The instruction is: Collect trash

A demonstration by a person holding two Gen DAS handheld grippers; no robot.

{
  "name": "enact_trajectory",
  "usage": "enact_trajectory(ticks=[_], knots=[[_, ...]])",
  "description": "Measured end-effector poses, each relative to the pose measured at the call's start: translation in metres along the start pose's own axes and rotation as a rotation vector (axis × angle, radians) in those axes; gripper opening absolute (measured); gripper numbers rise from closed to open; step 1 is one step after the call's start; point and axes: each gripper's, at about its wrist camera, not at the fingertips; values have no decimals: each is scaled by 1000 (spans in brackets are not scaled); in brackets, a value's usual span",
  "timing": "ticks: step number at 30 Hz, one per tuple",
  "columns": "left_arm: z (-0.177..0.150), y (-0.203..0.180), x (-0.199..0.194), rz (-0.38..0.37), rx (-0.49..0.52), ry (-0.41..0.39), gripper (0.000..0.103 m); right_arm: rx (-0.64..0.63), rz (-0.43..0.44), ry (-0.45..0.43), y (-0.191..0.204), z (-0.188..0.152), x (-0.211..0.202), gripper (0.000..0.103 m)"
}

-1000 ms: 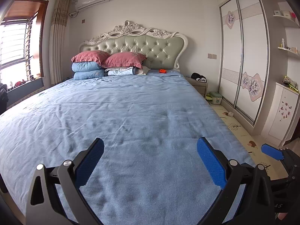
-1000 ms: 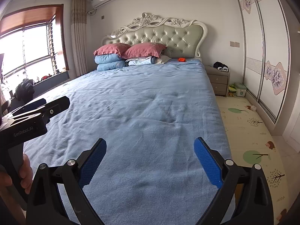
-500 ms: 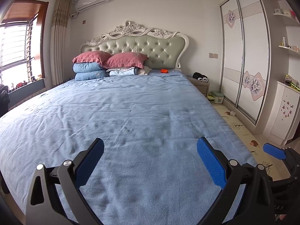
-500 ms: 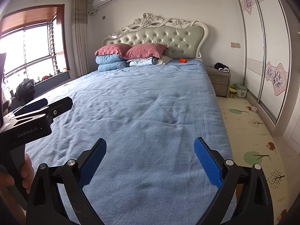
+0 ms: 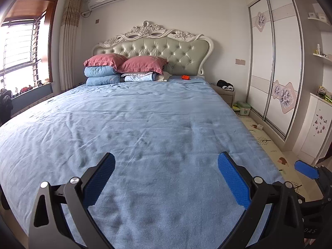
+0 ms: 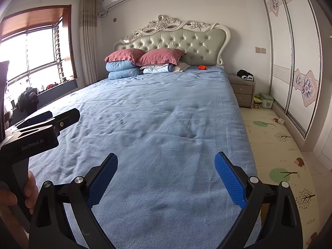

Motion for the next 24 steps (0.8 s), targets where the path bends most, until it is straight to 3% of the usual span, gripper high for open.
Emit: enact_trajectory(ticks=[16,24], knots=[[1,-4,0,-4,7,0,99,1,3,-2,-1,4,-3,91],[1,-10,-10,27,44,-54,99,2,7,0,-1,4,-3,91]])
Point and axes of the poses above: each gripper's, at about its wrist camera, not at the fingertips, and x roughly the way its jaws point, y to its left, z to its top, and after that the axes turned 1 degree about -z, right-handed
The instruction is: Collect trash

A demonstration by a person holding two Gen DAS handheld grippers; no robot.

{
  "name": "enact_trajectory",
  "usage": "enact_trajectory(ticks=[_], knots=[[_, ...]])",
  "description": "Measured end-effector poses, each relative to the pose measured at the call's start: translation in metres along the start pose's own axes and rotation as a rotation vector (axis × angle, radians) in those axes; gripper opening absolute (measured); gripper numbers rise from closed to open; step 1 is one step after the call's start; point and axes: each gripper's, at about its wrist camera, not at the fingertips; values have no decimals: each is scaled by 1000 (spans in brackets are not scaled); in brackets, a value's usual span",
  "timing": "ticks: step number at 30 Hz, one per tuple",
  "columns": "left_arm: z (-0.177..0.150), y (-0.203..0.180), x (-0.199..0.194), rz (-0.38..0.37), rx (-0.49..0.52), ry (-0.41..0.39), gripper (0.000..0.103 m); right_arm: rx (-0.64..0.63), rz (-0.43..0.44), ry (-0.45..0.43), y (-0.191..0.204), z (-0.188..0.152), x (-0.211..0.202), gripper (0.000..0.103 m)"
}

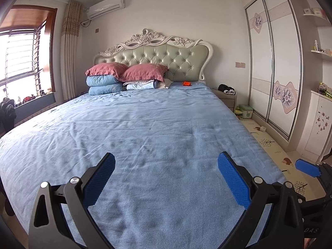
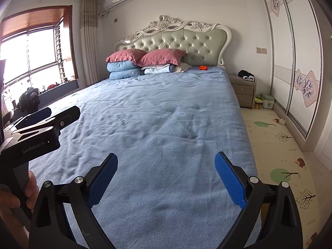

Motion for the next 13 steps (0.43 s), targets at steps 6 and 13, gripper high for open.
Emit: enact_trajectory(ticks=[6,13], knots=[[2,4,2,-23,-24,23,99,2,3,1,-1,1,-1,91],[-1,5,7,-55,-38,60,99,10,3,4,-3,2,0,93]])
Point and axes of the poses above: each gripper's, at about its wrist camera, not at the fingertips, and x roughly the way its jaws point, y to its left, z to its top, and after that the axes turned 1 degree about -z, right-handed
